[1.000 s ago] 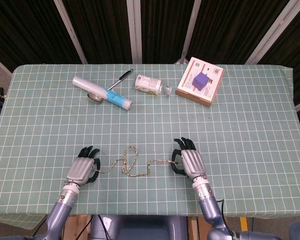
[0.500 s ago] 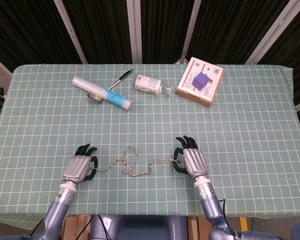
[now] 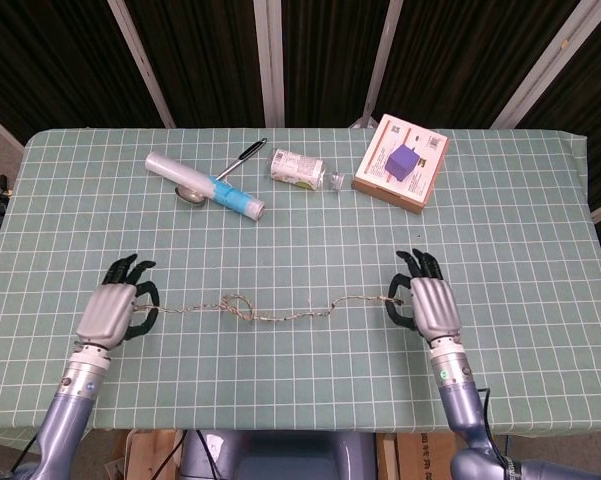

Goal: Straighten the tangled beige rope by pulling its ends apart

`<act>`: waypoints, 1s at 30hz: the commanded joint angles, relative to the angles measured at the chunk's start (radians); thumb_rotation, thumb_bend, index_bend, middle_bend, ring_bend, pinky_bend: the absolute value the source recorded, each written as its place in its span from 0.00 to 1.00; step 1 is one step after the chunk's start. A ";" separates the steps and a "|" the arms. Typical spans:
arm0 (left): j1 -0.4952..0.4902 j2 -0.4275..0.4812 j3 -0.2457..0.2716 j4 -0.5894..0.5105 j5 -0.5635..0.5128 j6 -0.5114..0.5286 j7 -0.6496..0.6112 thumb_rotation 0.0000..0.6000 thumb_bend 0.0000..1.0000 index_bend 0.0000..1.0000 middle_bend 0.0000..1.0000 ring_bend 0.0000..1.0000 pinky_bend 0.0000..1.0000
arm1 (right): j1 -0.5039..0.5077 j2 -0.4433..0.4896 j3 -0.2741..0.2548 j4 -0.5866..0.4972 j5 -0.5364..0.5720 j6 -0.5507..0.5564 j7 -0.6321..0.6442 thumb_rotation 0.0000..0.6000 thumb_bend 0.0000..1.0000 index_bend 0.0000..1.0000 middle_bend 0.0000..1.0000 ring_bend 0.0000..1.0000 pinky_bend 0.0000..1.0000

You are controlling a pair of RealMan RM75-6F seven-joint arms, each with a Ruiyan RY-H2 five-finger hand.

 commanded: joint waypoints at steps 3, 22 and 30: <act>0.059 0.104 0.000 -0.021 0.051 0.046 -0.127 1.00 0.56 0.60 0.15 0.00 0.00 | -0.038 0.072 0.012 -0.026 -0.003 0.031 0.047 1.00 0.46 0.66 0.16 0.00 0.00; 0.172 0.154 0.042 0.094 0.124 0.121 -0.340 1.00 0.56 0.60 0.15 0.00 0.00 | -0.144 0.206 0.001 0.018 0.012 0.058 0.222 1.00 0.46 0.66 0.16 0.00 0.00; 0.177 0.142 0.035 0.138 0.101 0.109 -0.338 1.00 0.56 0.60 0.15 0.00 0.00 | -0.163 0.200 -0.011 0.089 0.014 0.041 0.282 1.00 0.46 0.66 0.16 0.00 0.00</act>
